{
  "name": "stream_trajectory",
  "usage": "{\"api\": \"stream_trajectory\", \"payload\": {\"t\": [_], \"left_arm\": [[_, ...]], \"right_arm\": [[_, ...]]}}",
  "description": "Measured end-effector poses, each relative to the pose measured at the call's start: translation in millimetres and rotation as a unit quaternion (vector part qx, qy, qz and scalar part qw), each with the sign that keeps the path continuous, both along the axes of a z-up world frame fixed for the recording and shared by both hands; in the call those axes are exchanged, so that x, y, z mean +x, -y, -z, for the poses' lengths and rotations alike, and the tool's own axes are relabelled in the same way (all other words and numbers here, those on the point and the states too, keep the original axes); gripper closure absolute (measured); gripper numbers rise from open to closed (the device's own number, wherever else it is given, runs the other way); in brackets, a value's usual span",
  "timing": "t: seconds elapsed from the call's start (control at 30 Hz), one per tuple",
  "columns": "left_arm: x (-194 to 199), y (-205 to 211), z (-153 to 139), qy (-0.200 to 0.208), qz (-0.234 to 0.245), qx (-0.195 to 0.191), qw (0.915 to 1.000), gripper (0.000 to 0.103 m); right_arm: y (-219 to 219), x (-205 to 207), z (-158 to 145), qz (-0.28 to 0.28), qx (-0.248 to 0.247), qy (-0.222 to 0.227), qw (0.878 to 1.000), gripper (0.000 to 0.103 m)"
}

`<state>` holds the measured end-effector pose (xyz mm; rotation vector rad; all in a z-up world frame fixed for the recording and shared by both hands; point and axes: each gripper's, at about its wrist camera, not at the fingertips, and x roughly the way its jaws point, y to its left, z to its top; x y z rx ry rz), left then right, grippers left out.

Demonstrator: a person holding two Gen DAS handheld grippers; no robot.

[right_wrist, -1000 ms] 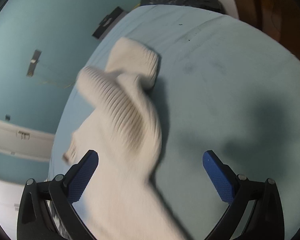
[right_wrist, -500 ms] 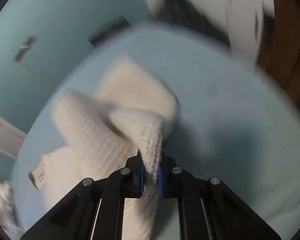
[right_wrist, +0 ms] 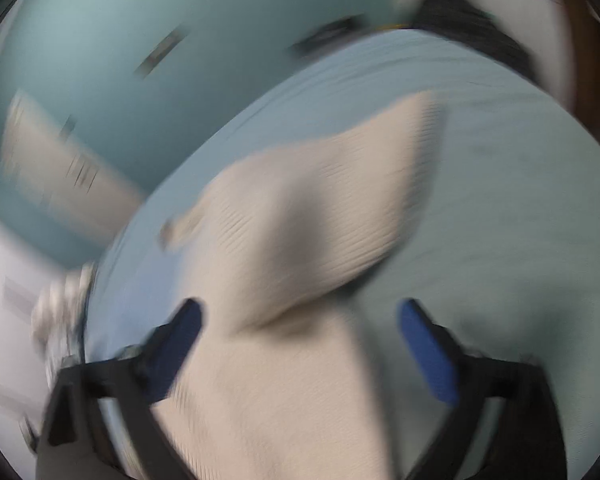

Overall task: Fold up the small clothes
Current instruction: 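Grasp the cuff of the white sleeve with the right tool, then lift the white sleeve and lay it across the sweater body, open right tool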

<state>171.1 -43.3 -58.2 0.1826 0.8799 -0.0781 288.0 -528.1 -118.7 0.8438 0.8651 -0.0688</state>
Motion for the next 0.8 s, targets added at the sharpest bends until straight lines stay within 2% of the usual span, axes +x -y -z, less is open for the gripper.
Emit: {"api": "stream_trajectory", "payload": {"t": [0.03,0.1,0.13,0.17,0.3,0.37,0.4,0.47,0.5,0.53,0.6,0.67,0.7,0.73,0.8], "left_arm": [[1,1,1,0.0,0.001,0.002,1.0,0.0],[3,2,4,-0.003,0.0,0.007,1.0,0.0],[4,2,5,-0.005,-0.001,0.007,1.0,0.0],[5,2,6,-0.007,-0.001,0.006,1.0,0.0],[8,1,10,-0.012,-0.004,0.005,0.9999,0.0],[8,2,11,-0.012,-0.004,0.007,0.9999,0.0],[8,2,12,-0.012,-0.004,0.008,0.9999,0.0],[8,2,13,-0.012,-0.002,0.011,0.9999,0.0],[7,2,13,-0.012,-0.002,0.011,0.9999,0.0],[7,2,12,-0.011,-0.003,0.011,0.9999,0.0],[6,2,11,-0.009,-0.004,0.008,0.9999,0.0],[4,2,8,-0.005,-0.001,0.003,1.0,0.0],[3,3,7,-0.004,0.001,0.002,1.0,0.0],[2,4,5,-0.002,0.003,0.002,1.0,0.0],[-1,8,3,0.003,0.011,0.001,0.9999,0.0]], "right_arm": [[23,8,18,0.015,0.076,-0.008,0.997,0.001],[46,18,43,0.048,0.162,-0.008,0.986,0.001],[57,22,50,0.088,0.173,-0.002,0.981,0.001],[58,27,52,0.102,0.17,0.002,0.98,0.001],[40,80,59,0.079,0.145,-0.023,0.986,0.001],[28,99,51,0.075,0.108,-0.03,0.991,0.003],[26,110,43,0.072,0.079,-0.036,0.994,0.009],[-1,111,24,0.054,-0.011,-0.067,0.996,0.091],[-5,117,12,0.048,-0.062,-0.084,0.993,0.091],[-6,120,1,0.049,-0.093,-0.082,0.991,0.092],[-5,105,-45,0.074,-0.158,-0.046,0.984,0.092],[8,80,-100,0.11,-0.219,-0.017,0.969,0.092],[15,69,-126,0.125,-0.258,-0.013,0.958,0.092],[25,56,-158,0.142,-0.317,-0.018,0.937,0.092],[37,47,-194,0.172,-0.386,-0.025,0.906,0.092]]}}
